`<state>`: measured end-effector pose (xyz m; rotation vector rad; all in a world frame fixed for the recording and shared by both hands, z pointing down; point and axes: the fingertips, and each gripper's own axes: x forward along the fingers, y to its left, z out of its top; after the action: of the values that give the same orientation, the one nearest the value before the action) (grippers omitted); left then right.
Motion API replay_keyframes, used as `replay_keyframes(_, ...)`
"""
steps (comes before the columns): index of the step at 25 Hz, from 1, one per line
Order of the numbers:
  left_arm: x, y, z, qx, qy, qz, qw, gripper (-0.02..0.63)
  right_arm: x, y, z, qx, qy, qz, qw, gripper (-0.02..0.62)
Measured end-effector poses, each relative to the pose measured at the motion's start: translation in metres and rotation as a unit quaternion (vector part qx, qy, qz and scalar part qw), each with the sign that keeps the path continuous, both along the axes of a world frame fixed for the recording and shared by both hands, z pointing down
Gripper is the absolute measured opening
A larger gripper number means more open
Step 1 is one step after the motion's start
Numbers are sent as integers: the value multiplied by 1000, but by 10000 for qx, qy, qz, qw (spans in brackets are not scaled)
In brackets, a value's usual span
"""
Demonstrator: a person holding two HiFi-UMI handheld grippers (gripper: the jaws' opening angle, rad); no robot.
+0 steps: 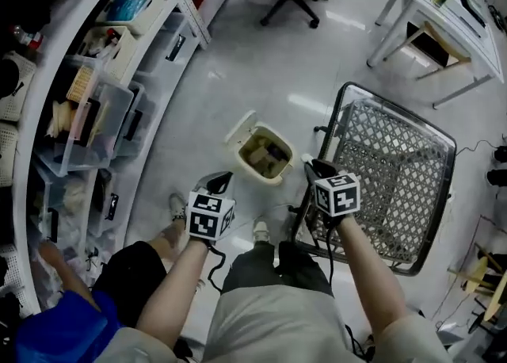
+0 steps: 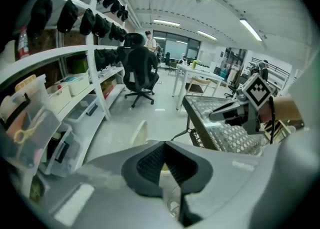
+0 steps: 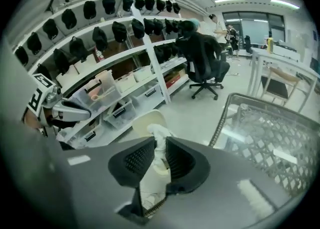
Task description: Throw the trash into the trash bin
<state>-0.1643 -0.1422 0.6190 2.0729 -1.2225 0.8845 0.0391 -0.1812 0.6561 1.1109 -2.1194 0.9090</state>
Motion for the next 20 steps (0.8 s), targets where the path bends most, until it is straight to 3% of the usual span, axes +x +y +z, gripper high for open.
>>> replay_keyframes(8, -29, -8, 57, -188, -10, -358, 9992, 3, -56, -21, 58, -219, 461, -659, 9965, 75)
replay_keyframes(17, -26, -17, 111, -282, 18, -328, 9991, 3, -86, -29, 134, -619, 654, -576, 9943, 81)
replay_keyframes(20, -27, -18, 124, -292, 17, -314, 9991, 3, -88, -33, 153, -580, 779, -615, 9934, 123)
